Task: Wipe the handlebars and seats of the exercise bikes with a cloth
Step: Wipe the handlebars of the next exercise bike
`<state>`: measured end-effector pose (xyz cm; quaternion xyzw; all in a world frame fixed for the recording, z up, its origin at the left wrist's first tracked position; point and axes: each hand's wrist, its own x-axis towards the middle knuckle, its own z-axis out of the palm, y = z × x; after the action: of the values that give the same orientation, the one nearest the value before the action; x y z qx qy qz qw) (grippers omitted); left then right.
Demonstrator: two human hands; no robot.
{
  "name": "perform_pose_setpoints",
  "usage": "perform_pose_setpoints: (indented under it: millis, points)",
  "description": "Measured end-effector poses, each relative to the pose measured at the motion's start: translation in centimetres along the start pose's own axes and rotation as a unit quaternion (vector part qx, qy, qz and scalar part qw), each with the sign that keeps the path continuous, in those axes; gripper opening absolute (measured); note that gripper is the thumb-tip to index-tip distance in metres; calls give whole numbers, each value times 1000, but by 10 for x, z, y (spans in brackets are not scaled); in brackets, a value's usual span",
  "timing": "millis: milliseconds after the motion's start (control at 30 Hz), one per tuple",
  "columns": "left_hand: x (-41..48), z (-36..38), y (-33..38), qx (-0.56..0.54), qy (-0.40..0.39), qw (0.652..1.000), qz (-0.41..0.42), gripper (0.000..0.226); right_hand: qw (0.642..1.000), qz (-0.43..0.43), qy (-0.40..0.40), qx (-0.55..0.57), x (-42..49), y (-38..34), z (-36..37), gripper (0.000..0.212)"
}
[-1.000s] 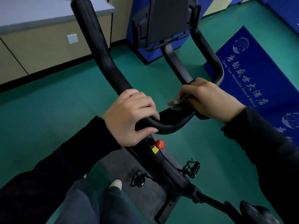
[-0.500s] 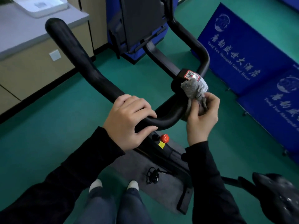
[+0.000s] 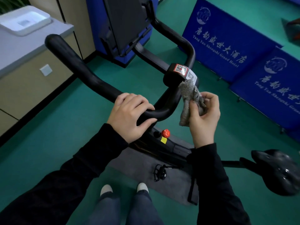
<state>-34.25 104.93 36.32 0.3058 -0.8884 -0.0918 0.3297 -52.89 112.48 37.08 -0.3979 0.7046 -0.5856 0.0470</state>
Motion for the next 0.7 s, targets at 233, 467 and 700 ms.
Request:
perform_pose_setpoints:
  millis: [233, 467, 700]
  points:
    - [3, -11, 14, 9, -33, 999, -32, 39, 996, -37, -80, 33, 9, -8, -6, 26]
    - [0, -9, 41, 71, 12, 991, -109, 40, 976, -104, -186, 55, 24, -11, -20, 24]
    - [-55, -8, 79, 157, 71, 960, -222, 38, 938, -160, -290, 100, 24, -14, -18, 20]
